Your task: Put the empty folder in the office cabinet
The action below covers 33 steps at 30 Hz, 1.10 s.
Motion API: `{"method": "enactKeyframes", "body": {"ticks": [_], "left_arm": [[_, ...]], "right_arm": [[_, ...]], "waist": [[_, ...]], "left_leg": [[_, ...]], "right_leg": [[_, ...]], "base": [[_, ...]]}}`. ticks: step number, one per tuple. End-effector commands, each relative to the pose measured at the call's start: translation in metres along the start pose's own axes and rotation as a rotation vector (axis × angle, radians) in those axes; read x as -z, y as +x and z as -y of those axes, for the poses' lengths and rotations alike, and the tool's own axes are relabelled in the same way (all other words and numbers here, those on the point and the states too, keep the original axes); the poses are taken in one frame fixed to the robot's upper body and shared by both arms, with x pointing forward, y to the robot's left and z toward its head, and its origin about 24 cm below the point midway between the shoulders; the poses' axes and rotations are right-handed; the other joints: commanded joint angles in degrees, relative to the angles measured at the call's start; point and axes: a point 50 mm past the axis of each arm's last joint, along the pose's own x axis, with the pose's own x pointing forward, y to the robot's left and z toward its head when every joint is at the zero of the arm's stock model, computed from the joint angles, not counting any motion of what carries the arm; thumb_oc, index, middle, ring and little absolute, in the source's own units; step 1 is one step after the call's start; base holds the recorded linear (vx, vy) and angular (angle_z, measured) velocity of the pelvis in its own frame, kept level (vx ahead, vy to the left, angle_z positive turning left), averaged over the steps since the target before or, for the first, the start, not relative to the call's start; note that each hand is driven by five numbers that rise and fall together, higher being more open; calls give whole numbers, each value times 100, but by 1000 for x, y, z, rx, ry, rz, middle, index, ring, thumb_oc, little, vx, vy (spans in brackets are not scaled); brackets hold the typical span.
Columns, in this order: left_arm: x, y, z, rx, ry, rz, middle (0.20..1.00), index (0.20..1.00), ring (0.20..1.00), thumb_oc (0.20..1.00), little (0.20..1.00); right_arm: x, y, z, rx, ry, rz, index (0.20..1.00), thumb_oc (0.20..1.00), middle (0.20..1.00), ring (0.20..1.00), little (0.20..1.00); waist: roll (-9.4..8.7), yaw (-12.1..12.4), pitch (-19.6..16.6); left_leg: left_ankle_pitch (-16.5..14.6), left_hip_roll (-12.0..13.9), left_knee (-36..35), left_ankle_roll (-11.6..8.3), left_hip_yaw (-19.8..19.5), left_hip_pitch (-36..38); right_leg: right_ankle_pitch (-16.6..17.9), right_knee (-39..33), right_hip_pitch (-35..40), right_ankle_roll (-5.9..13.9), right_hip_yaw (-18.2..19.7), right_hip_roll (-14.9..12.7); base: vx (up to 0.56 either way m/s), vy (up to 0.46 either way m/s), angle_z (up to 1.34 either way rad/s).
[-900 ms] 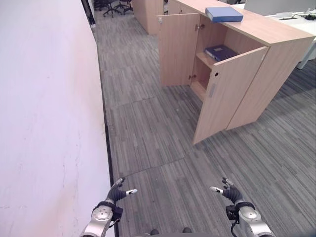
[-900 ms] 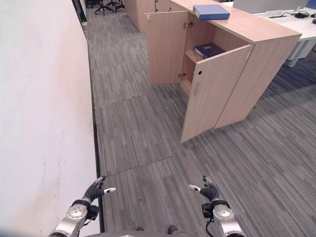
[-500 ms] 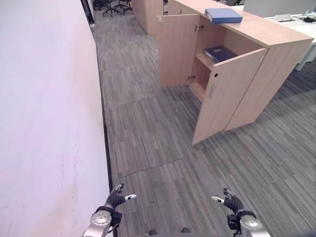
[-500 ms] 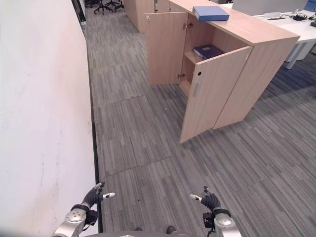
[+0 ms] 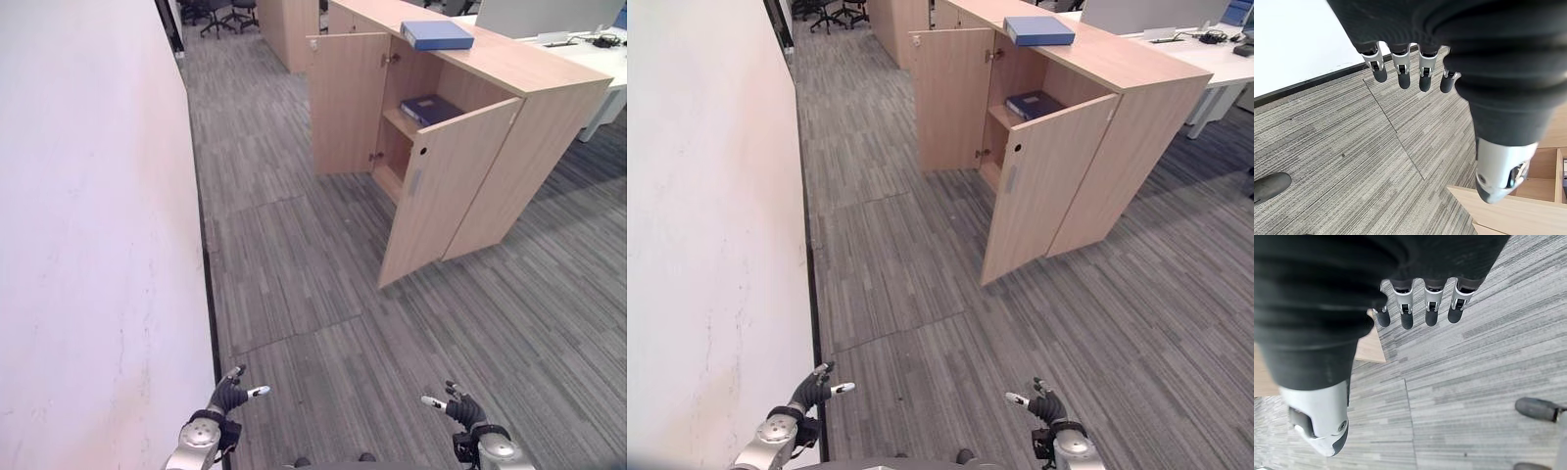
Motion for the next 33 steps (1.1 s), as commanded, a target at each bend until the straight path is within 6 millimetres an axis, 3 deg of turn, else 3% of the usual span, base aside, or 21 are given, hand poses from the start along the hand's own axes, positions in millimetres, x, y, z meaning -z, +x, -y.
{"method": "enactKeyframes", "body": {"ticks": [1,4,5,6,7,11,12,14,18,21,22,25,27,31,32,33], "left_arm": [[-17,8,-15,-45,-26,44,1000,1000,1000,1000,1000],[-27,10,-16,-46,-44,76,1000,1000,1000,1000,1000],[-27,11,-16,-46,-44,76,1000,1000,1000,1000,1000],[-30,11,-13,-44,-55,86,1000,1000,1000,1000,1000],[-31,11,-10,-40,-58,97,1000,1000,1000,1000,1000],[-30,10,-11,-41,-57,97,1000,1000,1000,1000,1000],[-34,11,-12,-47,-56,102,1000,1000,1000,1000,1000],[-36,12,-14,-57,-54,106,1000,1000,1000,1000,1000],[-32,12,-18,-80,-63,92,1000,1000,1000,1000,1000],[-30,12,-18,-83,-65,88,1000,1000,1000,1000,1000],[-27,11,-21,-94,-78,77,1000,1000,1000,1000,1000],[-25,11,-21,-94,-77,67,1000,1000,1000,1000,1000],[-23,10,-23,-92,-62,61,1000,1000,1000,1000,1000],[-22,10,-26,-85,-24,52,1000,1000,1000,1000,1000],[-22,10,-26,-85,-24,52,1000,1000,1000,1000,1000],[-27,11,-30,-88,-14,66,1000,1000,1000,1000,1000]], "right_arm": [[-17,6,5,4,4,49,1000,1000,1000,1000,1000],[-23,7,11,22,7,73,1000,1000,1000,1000,1000],[-23,7,11,22,7,74,1000,1000,1000,1000,1000],[-23,7,13,28,0,66,1000,1000,1000,1000,1000],[-23,8,16,37,0,61,1000,1000,1000,1000,1000],[-25,8,18,40,-4,68,1000,1000,1000,1000,1000],[-29,9,21,58,-2,78,1000,1000,1000,1000,1000],[-31,10,23,68,6,81,1000,1000,1000,1000,1000],[-27,10,25,76,21,62,1000,1000,1000,1000,1000],[-25,10,26,74,14,53,1000,1000,1000,1000,1000],[-20,9,25,71,16,32,1000,1000,1000,1000,1000],[-17,8,25,71,20,23,1000,1000,1000,1000,1000],[-11,8,18,55,45,0,1000,1000,1000,1000,1000],[-11,10,7,34,81,0,1000,1000,1000,1000,1000],[-11,10,7,34,82,0,1000,1000,1000,1000,1000],[-19,13,6,32,78,18,1000,1000,1000,1000,1000]], "waist": [[-142,78,203],[-259,95,441],[-253,83,439],[-290,139,549],[-332,261,551],[-277,407,493],[-241,506,540],[-266,541,575],[-238,632,490],[-228,662,459],[-193,706,324],[-200,703,268],[-286,713,71],[-507,725,-56],[-519,734,-71],[-504,724,-25]], "left_leg": [[-54,698,338,-649,-74,-105],[-103,852,1682,-833,-19,-791],[-123,861,1730,-836,-38,-827],[60,784,2139,-783,-80,-1130],[-11,561,1990,-660,-186,-1536],[391,655,1381,-671,-266,-1743],[633,885,996,-732,-247,-2065],[695,979,794,-766,-273,-2173],[1063,1543,232,-982,-493,-2433],[1121,1624,227,-1016,-462,-2477],[1236,1676,219,-1101,-348,-2495],[1346,1684,257,-1128,-246,-2528],[1493,1551,551,-1092,-15,-2531],[1220,1140,735,-812,187,-2527],[1213,1133,739,-806,202,-2540],[1032,989,707,-598,283,-2464]], "right_leg": [[-337,225,29,560,142,-377],[-461,350,84,387,61,-349],[-461,351,77,384,48,-341],[-507,381,163,344,7,-369],[-587,426,210,370,43,-408],[-820,529,341,405,88,-377],[-1038,659,464,377,165,-348],[-1179,753,515,370,224,-365],[-1635,938,965,481,648,-520],[-1712,914,1104,514,685,-571],[-1771,850,1292,628,724,-738],[-1780,854,1326,693,680,-838],[-1596,954,1246,882,666,-1115],[-518,1506,846,1160,769,-1389],[-520,1513,824,1168,780,-1403],[136,2263,445,1216,870,-1414]], "base": [[-98,-132,2],[-69,-162,13],[26,-97,16],[132,-66,14],[205,-52,13],[219,46,-6],[154,40,1],[225,71,7],[423,191,-31],[340,198,-46],[362,246,-7],[292,251,3],[371,328,7],[276,252,10],[199,229,21],[139,164,13]]}}
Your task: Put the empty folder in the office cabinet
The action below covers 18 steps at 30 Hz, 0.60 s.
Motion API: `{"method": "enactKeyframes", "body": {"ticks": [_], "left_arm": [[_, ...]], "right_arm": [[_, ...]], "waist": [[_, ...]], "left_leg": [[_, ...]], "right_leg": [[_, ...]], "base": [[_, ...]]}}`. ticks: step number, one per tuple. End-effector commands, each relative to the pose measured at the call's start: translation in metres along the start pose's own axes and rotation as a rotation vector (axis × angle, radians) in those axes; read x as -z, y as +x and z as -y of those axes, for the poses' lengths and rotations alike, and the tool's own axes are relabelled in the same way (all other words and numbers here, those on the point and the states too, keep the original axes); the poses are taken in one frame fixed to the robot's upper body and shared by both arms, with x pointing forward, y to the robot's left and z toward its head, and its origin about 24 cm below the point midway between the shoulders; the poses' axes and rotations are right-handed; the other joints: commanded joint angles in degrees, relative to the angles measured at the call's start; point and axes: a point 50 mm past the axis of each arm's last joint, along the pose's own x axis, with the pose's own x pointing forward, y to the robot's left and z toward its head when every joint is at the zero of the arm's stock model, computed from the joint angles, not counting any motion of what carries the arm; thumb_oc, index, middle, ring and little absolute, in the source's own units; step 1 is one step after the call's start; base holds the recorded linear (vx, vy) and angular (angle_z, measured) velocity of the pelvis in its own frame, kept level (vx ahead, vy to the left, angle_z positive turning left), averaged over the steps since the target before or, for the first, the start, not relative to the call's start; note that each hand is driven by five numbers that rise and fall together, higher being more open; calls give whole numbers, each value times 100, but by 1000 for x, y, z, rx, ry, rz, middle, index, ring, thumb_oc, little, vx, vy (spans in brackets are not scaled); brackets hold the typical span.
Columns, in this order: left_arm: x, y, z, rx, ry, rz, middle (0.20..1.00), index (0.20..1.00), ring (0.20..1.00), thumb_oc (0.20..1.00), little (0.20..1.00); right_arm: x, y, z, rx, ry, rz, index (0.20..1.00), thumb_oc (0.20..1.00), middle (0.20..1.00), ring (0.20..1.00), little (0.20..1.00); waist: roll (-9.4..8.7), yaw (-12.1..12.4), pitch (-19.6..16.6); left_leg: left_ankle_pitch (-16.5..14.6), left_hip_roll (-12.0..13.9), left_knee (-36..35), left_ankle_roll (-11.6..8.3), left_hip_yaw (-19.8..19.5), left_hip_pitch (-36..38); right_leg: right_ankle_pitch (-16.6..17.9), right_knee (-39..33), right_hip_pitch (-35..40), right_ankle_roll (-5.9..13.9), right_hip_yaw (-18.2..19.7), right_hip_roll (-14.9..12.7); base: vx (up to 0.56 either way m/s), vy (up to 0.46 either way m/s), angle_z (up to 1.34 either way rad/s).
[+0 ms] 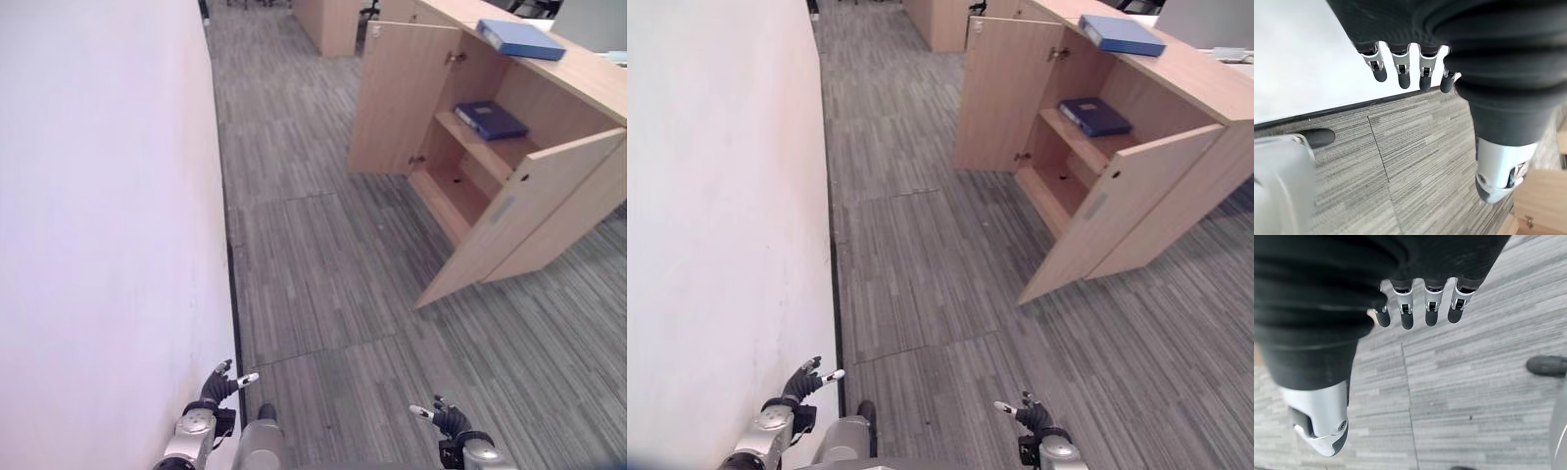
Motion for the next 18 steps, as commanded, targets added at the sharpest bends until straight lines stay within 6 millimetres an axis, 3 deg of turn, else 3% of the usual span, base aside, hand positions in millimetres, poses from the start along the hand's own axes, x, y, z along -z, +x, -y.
{"method": "enactKeyframes", "body": {"ticks": [1,2,4,6,7,8,9,11,13,14,17,18], "left_arm": [[-21,0,-23,-8,122,99,1000,1000,1000,1000,1000],[-29,1,-26,-11,131,126,1000,1000,1000,1000,1000],[-34,2,-27,-16,133,141,1000,1000,1000,1000,1000],[-36,3,-27,-15,134,144,1000,1000,1000,1000,1000],[-38,4,-28,-21,136,149,1000,1000,1000,1000,1000],[-38,4,-28,-20,135,149,1000,1000,1000,1000,1000],[-39,4,-28,-22,132,151,1000,1000,1000,1000,1000],[-38,3,-27,-16,135,152,1000,1000,1000,1000,1000],[-39,5,-25,-11,150,151,1000,1000,1000,1000,1000],[-39,5,-25,-10,150,151,1000,1000,1000,1000,1000],[-41,7,-25,-21,159,152,1000,1000,1000,1000,1000],[-35,5,-22,-12,164,137,1000,1000,1000,1000,1000]], "right_arm": [[-30,1,30,69,26,113,1000,1000,1000,1000,1000],[-45,4,29,68,15,159,1000,1000,1000,1000,1000],[-53,4,27,70,22,188,1000,1000,1000,1000,1000],[-54,5,26,71,30,192,1000,1000,1000,1000,1000],[-55,4,27,76,42,198,1000,1000,1000,1000,1000],[-55,4,27,76,42,198,1000,1000,1000,1000,1000],[-53,3,30,89,51,196,1000,1000,1000,1000,1000],[-51,3,31,98,59,192,1000,1000,1000,1000,1000],[-43,2,36,124,95,163,1000,1000,1000,1000,1000],[-43,2,36,124,95,163,1000,1000,1000,1000,1000],[-36,2,36,132,107,140,1000,1000,1000,1000,1000],[-27,1,39,140,101,108,1000,1000,1000,1000,1000]], "waist": [[149,-40,3],[297,-85,149],[437,-224,294],[534,-277,341],[605,-485,493],[626,-484,490],[703,-543,559],[706,-638,627],[642,-862,668],[666,-876,701],[657,-1045,686],[692,-1151,599]], "left_leg": [[973,304,-767,-114,-40,-425],[778,234,-827,92,79,-260],[635,114,-1011,232,124,107],[584,88,-1100,256,120,269],[408,-131,-1281,275,106,711],[416,-107,-1283,270,103,702],[271,-122,-1362,234,166,955],[171,-159,-1394,196,134,1126],[-101,-318,-1463,101,97,1482],[-126,-293,-1463,94,81,1530],[-476,-297,-1463,-53,122,1913],[-774,-287,-1463,-125,183,2335]], "right_leg": [[816,788,563,404,17,273],[1329,1634,140,432,-184,278],[1309,2424,-415,430,-195,429],[1209,2559,-641,414,-188,560],[672,2364,-1065,343,-447,666],[698,2338,-1063,336,-455,690],[312,1761,-1306,220,-871,683],[210,1376,-1351,179,-1060,674],[578,82,-1800,215,-1165,750],[597,9,-1709,218,-1194,776],[1137,-897,-2064,377,-1724,537],[1321,-1023,-2130,409,-1912,366]], "base": [[256,339,3],[176,245,-6],[239,289,-5],[222,174,5],[216,112,19],[434,129,6],[324,-2,-8],[287,-26,-4],[367,-105,16],[384,-130,5],[436,-208,-1],[697,-345,-19]]}}
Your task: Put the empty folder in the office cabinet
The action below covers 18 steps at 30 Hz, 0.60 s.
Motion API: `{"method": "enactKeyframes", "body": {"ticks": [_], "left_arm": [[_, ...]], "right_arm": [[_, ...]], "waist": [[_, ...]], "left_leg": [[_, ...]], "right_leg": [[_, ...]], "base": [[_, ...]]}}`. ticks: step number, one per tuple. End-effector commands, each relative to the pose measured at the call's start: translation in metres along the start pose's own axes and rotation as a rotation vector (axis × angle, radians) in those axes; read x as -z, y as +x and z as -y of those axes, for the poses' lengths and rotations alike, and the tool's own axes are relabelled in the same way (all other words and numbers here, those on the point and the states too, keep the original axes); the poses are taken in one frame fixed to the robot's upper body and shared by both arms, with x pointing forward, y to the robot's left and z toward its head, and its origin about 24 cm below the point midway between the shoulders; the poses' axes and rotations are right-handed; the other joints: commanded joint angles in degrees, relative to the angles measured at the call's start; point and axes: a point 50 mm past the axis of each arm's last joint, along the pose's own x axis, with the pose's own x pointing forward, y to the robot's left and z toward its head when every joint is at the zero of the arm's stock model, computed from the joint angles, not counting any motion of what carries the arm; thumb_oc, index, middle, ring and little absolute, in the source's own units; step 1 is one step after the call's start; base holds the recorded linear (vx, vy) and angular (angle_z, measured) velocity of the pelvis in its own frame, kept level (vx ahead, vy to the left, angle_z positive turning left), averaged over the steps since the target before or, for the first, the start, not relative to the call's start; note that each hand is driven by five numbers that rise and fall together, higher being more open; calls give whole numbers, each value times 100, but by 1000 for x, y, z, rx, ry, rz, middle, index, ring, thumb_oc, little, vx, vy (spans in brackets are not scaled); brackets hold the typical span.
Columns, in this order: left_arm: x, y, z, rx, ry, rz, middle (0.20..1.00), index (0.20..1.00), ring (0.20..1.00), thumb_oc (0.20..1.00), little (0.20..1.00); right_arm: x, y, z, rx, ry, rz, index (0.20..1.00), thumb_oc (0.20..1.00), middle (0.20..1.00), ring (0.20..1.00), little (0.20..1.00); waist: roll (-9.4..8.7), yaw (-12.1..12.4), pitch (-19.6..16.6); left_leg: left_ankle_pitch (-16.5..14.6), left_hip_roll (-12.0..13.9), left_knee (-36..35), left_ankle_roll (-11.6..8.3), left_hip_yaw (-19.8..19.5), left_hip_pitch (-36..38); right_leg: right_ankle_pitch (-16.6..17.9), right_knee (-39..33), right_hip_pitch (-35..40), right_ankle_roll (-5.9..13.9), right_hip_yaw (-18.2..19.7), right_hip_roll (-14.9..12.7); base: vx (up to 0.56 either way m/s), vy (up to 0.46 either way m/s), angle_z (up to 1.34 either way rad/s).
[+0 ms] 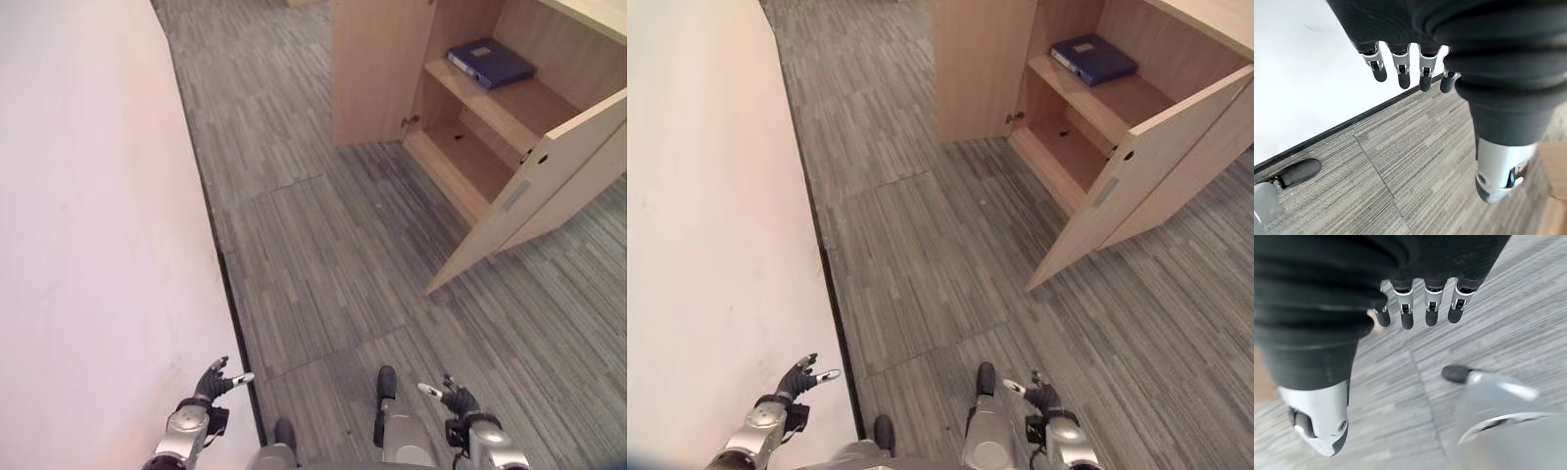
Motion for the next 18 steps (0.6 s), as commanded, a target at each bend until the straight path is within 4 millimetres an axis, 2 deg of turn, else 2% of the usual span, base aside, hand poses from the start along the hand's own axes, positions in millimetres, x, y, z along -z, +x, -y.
{"method": "enactKeyframes", "body": {"ticks": [1,4,5,6,7,8,9,10,12,13,15,16,18], "left_arm": [[-32,5,-12,-24,81,135,1000,1000,1000,1000,1000],[-25,2,-7,-12,64,121,1000,1000,1000,1000,1000],[-21,2,-1,1,29,111,1000,1000,1000,1000,1000],[-21,2,-1,0,29,111,1000,1000,1000,1000,1000],[-25,2,4,19,17,127,1000,1000,1000,1000,1000],[-25,2,4,19,17,127,1000,1000,1000,1000,1000],[-30,3,9,40,10,141,1000,1000,1000,1000,1000],[-30,3,9,39,10,142,1000,1000,1000,1000,1000],[-34,4,13,46,16,152,1000,1000,1000,1000,1000],[-37,5,15,47,13,156,1000,1000,1000,1000,1000],[-36,5,19,55,-13,154,1000,1000,1000,1000,1000],[-36,5,19,55,-13,154,1000,1000,1000,1000,1000],[-31,4,24,64,-16,141,1000,1000,1000,1000,1000]], "right_arm": [[-7,0,9,35,65,44,1000,1000,1000,1000,1000],[-4,-1,14,42,65,35,1000,1000,1000,1000,1000],[-5,-1,21,63,73,37,1000,1000,1000,1000,1000],[-5,-1,21,62,73,37,1000,1000,1000,1000,1000],[-8,-1,27,78,68,47,1000,1000,1000,1000,1000],[-8,-1,27,77,69,47,1000,1000,1000,1000,1000],[-13,-1,38,108,59,62,1000,1000,1000,1000,1000],[-13,-1,38,107,60,63,1000,1000,1000,1000,1000],[-22,-1,44,129,71,89,1000,1000,1000,1000,1000],[-24,0,46,134,85,94,1000,1000,1000,1000,1000],[-24,0,47,133,92,87,1000,1000,1000,1000,1000],[-24,0,47,133,92,87,1000,1000,1000,1000,1000],[-19,-1,47,123,57,65,1000,1000,1000,1000,1000]], "waist": [[-245,-98,-121],[-158,-168,-193],[28,-219,-199],[8,-239,-217],[125,-292,-188],[110,-306,-200],[106,-334,-103],[88,-353,-116],[-21,-359,39],[-44,-347,95],[-13,-252,118],[-27,-243,108],[97,-134,72]], "left_leg": [[-553,-542,69,15,77,555],[-648,-385,314,-50,199,666],[-552,-155,717,-182,265,653],[-521,-173,711,-183,243,618],[-93,97,1415,-421,290,394],[-68,83,1410,-421,273,367],[536,338,2750,-634,186,-35],[558,318,2747,-630,165,-67],[884,376,3704,-683,204,-347],[895,426,3838,-626,313,-468],[804,557,3431,-499,424,-863],[824,537,3405,-488,442,-861],[813,545,2097,-408,222,-946]], "right_leg": [[102,-266,-196,357,-189,-563],[112,-195,-72,266,-269,-502],[-9,-138,58,165,-328,-337],[2,-142,34,158,-341,-361],[-141,-164,221,12,-360,-220],[-131,-168,204,6,-371,-238],[-369,-252,538,-251,-344,-113],[-359,-255,521,-255,-360,-136],[-558,-357,861,-432,-196,-93],[-646,-390,1010,-463,-66,-84],[-847,-426,1373,-400,250,-105],[-837,-424,1355,-398,261,-122],[-1035,-394,1626,-246,562,-137]], "base": [[564,-270,-19],[346,-220,-10],[206,-156,-54],[353,-305,-40],[134,-163,-29],[325,-319,-30],[168,-170,-29],[290,-255,-26],[258,-167,-29],[406,-52,-56],[404,62,-71],[385,161,-82],[386,197,-80]]}}
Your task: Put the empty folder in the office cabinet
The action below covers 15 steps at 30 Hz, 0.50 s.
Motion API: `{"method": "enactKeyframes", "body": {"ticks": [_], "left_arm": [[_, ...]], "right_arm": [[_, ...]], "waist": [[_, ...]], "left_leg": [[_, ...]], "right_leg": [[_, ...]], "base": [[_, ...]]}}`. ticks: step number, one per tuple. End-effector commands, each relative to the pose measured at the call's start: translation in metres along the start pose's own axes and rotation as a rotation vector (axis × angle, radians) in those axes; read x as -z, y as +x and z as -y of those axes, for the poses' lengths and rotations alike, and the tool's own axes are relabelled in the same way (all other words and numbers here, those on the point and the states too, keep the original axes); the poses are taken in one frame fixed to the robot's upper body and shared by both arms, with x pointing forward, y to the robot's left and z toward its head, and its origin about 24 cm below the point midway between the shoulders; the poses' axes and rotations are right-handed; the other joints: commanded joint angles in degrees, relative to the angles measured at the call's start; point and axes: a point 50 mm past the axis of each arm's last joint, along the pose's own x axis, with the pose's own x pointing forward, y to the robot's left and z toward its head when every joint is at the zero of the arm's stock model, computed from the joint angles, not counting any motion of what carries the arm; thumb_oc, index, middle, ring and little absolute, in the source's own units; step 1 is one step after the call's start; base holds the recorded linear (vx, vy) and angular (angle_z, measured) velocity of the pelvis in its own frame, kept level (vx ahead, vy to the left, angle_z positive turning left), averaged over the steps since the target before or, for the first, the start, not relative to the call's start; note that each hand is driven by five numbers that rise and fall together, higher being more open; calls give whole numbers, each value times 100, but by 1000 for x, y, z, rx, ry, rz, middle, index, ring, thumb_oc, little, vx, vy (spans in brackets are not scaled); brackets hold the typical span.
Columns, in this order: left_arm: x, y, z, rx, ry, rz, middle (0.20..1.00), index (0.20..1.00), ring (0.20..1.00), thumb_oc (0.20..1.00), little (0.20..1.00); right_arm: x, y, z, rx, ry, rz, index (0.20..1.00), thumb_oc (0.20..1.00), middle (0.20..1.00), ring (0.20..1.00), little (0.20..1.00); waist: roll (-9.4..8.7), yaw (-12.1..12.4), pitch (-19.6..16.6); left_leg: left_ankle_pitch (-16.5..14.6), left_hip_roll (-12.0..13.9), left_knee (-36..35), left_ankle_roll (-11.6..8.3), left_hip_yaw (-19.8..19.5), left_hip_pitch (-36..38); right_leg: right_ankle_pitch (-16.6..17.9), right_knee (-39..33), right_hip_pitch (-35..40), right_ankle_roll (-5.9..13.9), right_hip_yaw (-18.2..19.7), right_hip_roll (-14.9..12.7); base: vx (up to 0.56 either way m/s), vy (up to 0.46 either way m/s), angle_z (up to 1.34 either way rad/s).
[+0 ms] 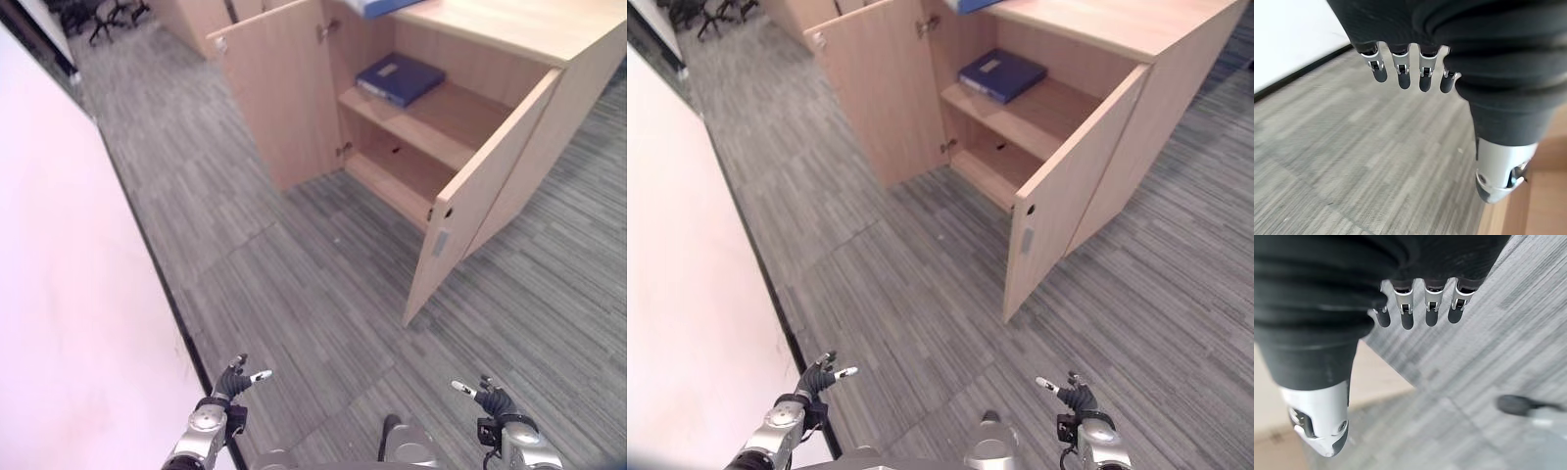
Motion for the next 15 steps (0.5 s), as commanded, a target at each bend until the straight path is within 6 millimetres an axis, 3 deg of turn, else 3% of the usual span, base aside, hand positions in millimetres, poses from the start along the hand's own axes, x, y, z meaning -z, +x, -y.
{"method": "enactKeyframes", "body": {"ticks": [1,3,4,5,7,11,13,15], "left_arm": [[-16,3,2,3,-2,73,1000,1000,1000,1000,1000],[-12,2,5,5,-4,55,1000,1000,1000,1000,1000],[-10,2,4,-5,-9,46,1000,1000,1000,1000,1000],[-9,2,4,-5,-9,45,1000,1000,1000,1000,1000],[-7,2,-2,-31,-24,34,1000,1000,1000,1000,1000],[-1,-1,-14,-77,-49,25,1000,1000,1000,1000,1000],[1,-2,-17,-88,-55,22,1000,1000,1000,1000,1000],[7,-3,-20,-93,-42,-6,1000,1000,1000,1000,1000]], "right_arm": [[0,-2,18,36,-20,8,1000,1000,1000,1000,1000],[3,-3,18,27,-43,-1,1000,1000,1000,1000,1000],[5,-3,18,31,-43,-6,1000,1000,1000,1000,1000],[5,-4,18,31,-43,-7,1000,1000,1000,1000,1000],[8,-4,18,38,-35,-18,1000,1000,1000,1000,1000],[7,-3,16,30,-28,-20,1000,1000,1000,1000,1000],[8,-3,16,27,-29,-23,1000,1000,1000,1000,1000],[19,-5,17,26,-11,-64,1000,1000,1000,1000,1000]], "waist": [[187,87,117],[251,211,90],[325,290,59],[303,290,72],[220,408,70],[123,561,7],[101,579,-28],[71,541,-174]], "left_leg": [[-47,199,-989,78,-205,1],[33,124,-1959,75,-618,-116],[381,218,-2416,-13,-1091,-395],[386,194,-2451,-15,-1079,-345],[505,381,-2792,-87,-1544,-776],[644,704,-2815,-221,-2428,-939],[682,789,-2809,-271,-2576,-927],[686,954,-2781,-341,-2440,-819]], "right_leg": [[-2,-422,-5,900,180,-225],[-201,-328,198,974,476,-256],[-353,-210,302,999,774,-235],[-401,-173,317,1003,776,-260],[-922,359,490,962,1401,-246],[-1407,928,566,1002,2395,-151],[-1496,995,574,1049,2598,-179],[-1554,951,621,1268,2856,-462]], "base": [[339,161,-70],[500,210,-83],[485,188,-90],[731,217,-115],[670,156,-127],[431,226,-110],[269,320,-149],[303,490,-58]]}}
